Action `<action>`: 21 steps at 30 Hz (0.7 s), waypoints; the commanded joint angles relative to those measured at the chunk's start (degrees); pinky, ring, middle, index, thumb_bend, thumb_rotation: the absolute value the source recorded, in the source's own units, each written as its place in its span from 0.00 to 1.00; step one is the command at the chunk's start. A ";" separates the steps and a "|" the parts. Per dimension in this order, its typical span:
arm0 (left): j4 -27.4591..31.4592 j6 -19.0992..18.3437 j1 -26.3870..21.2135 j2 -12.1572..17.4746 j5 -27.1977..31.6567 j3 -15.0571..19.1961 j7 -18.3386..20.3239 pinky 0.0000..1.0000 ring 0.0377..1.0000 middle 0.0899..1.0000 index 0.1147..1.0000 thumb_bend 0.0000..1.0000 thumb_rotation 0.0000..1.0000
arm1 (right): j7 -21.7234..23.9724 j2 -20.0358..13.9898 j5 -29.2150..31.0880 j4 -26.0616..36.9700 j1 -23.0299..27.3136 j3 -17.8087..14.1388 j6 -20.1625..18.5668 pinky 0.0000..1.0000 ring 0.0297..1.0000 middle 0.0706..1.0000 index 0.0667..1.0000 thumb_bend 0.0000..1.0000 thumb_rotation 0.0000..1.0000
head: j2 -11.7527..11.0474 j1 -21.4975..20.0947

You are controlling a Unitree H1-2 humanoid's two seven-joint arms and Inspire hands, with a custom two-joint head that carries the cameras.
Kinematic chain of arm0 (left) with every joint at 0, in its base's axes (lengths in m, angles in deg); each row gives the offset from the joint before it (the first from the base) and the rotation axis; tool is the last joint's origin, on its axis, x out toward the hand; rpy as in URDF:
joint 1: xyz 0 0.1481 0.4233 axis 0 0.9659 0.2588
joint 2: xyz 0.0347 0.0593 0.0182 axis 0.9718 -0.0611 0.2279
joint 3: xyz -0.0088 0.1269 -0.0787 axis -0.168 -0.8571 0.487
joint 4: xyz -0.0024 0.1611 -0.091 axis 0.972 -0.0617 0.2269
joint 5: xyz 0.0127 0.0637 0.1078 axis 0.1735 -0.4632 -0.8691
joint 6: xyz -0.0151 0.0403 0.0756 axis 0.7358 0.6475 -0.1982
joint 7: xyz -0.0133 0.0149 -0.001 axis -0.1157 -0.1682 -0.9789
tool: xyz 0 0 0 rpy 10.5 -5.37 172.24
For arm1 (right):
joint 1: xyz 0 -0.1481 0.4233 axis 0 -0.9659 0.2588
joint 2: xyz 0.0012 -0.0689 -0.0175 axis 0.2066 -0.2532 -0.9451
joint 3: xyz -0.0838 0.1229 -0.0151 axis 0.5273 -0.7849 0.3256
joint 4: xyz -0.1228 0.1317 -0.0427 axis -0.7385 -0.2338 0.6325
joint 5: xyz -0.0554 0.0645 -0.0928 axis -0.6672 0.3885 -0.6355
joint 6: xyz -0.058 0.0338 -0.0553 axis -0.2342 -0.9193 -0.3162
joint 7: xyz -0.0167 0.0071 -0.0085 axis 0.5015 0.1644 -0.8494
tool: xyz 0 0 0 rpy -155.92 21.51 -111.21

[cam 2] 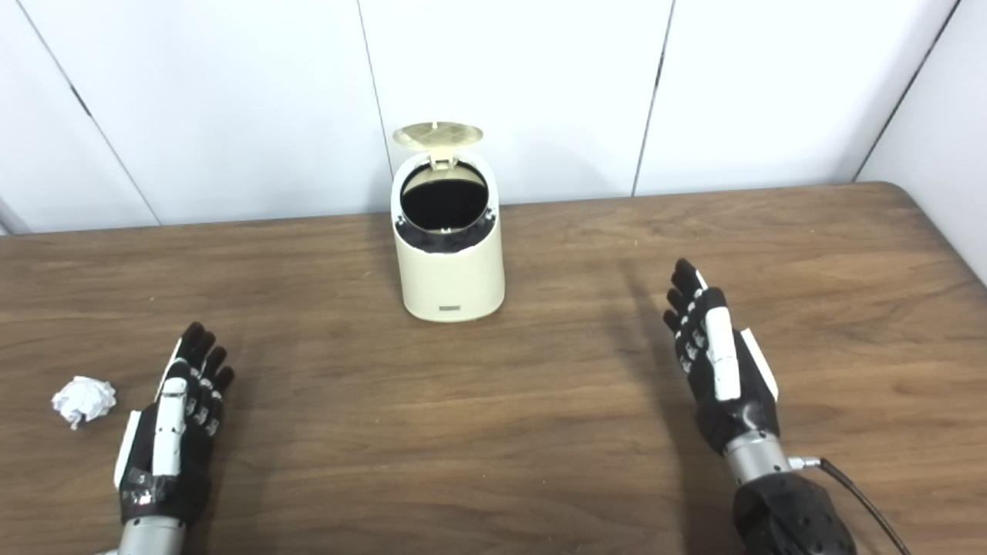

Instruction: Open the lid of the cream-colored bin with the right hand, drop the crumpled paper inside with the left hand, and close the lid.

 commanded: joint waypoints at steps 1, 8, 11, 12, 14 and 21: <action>0.00 -0.03 0.27 0.38 -0.24 0.32 -0.32 1.00 1.00 1.00 1.00 0.29 0.80 | -0.41 -0.37 -0.64 0.74 0.80 0.24 3.85 1.00 1.00 1.00 0.96 0.54 1.00 | 0.14 0.27; 0.05 0.38 0.49 0.53 -0.72 0.14 -0.05 1.00 1.00 1.00 1.00 0.30 0.80 | -1.06 -0.32 -2.79 -1.22 0.14 1.28 6.84 1.00 1.00 1.00 0.97 0.54 1.00 | 0.57 2.79; 0.26 0.37 0.64 0.49 -0.87 -0.05 0.07 1.00 1.00 1.00 1.00 0.30 0.80 | -1.17 -0.47 -2.71 -2.36 0.26 1.09 7.94 1.00 1.00 1.00 0.97 0.51 1.00 | 0.81 5.57; 0.26 0.39 0.69 0.42 -1.00 -0.12 0.02 1.00 1.00 1.00 1.00 0.30 0.80 | -1.20 -0.45 -2.32 -2.64 0.29 0.87 8.04 1.00 1.00 1.00 0.97 0.50 1.00 | 0.81 5.57; 0.37 0.18 0.78 0.18 -1.49 -0.33 -0.26 1.00 0.99 0.99 1.00 0.32 0.80 | -1.23 -0.49 -1.56 -3.07 0.29 0.34 8.15 1.00 1.00 1.00 0.97 0.50 1.00 | 1.13 7.90; 0.39 0.07 0.86 -1.34 -3.94 -0.95 -1.81 1.00 0.97 0.97 0.97 0.35 0.81 | -0.49 -1.19 0.64 -5.59 0.43 -0.78 9.47 1.00 1.00 1.00 0.98 0.50 1.00 | 1.50 13.06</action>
